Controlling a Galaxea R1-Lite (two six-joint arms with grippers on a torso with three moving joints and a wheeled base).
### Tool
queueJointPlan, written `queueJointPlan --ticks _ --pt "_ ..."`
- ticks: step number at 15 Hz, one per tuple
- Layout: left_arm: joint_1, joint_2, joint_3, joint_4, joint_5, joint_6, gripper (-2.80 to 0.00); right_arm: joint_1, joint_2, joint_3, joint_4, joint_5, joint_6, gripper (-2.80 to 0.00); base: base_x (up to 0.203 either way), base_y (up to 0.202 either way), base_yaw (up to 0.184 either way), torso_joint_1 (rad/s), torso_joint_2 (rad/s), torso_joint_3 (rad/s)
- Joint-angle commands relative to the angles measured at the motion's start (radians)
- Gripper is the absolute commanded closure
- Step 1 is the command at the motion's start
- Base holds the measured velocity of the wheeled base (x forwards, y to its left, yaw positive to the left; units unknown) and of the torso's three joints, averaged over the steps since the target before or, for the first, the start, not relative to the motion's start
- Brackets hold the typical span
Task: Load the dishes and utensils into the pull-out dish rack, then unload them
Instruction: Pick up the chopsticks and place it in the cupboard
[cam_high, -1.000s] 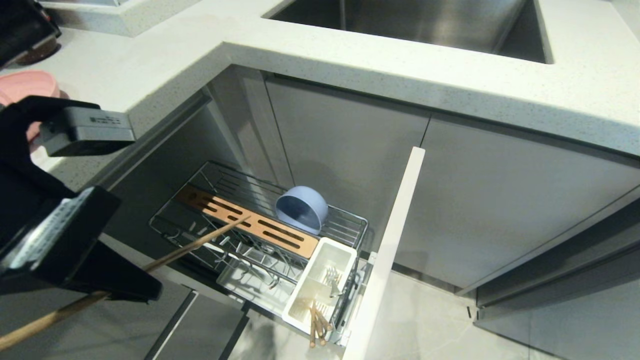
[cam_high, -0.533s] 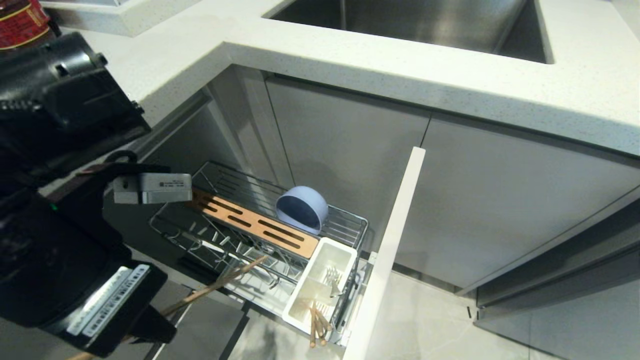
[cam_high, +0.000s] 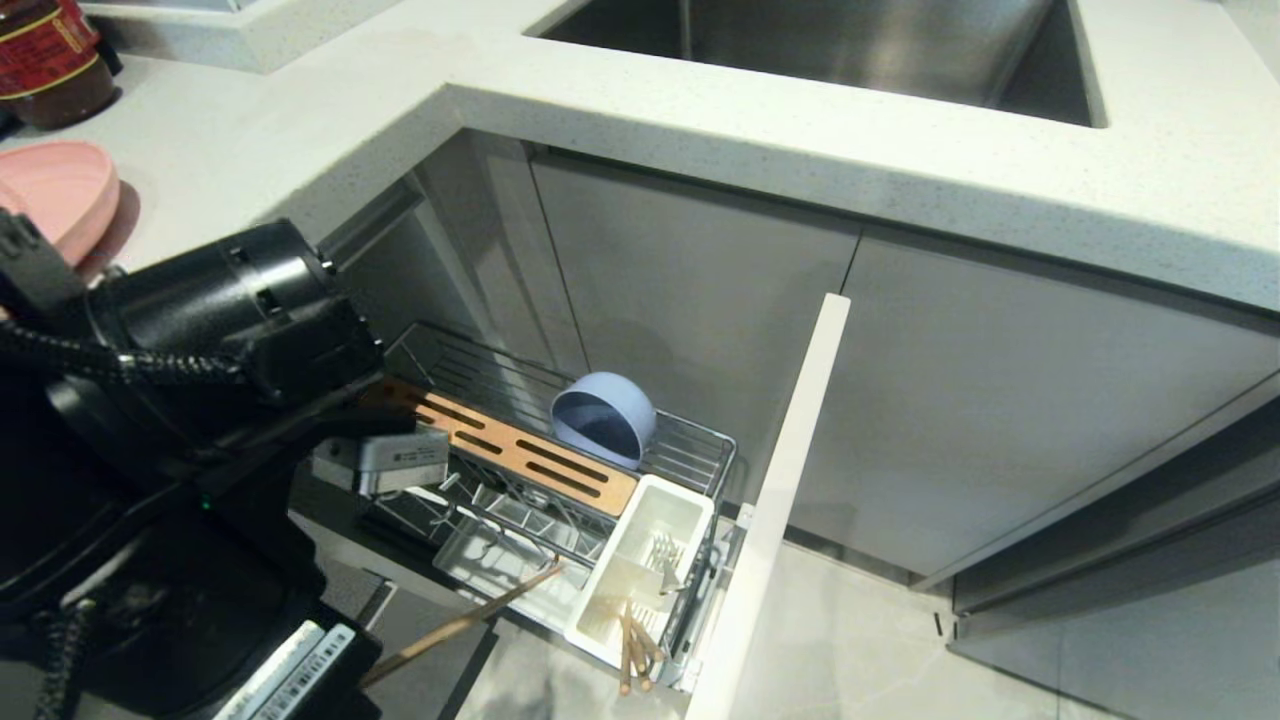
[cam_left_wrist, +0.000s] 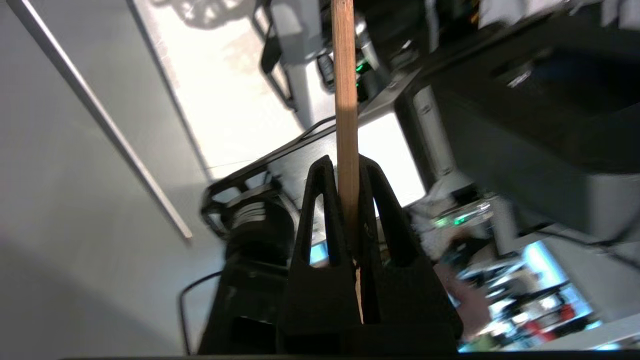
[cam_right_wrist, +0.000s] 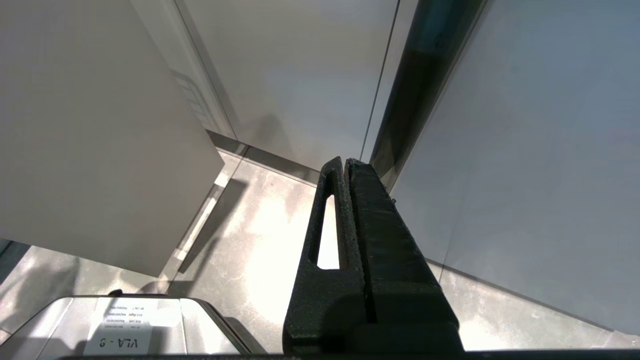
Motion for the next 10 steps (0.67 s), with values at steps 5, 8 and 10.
queueJointPlan --ticks 5,8,10 --pt "-0.004 0.043 0.056 -0.032 0.001 0.022 0.00 -0.001 0.000 0.000 0.000 0.000 -0.001 0.00 0.000 0.000 0.000 0.000 0.00 0.000" --pt "-0.021 0.105 0.055 -0.048 0.012 0.022 0.00 0.000 0.000 0.000 0.000 0.000 0.000 0.00 0.000 0.000 0.000 0.000 0.00 0.000" --pt "-0.024 0.147 0.054 -0.055 0.016 0.022 0.00 0.000 0.000 0.000 0.000 0.000 -0.001 0.00 0.000 0.000 0.000 0.000 0.00 0.000"
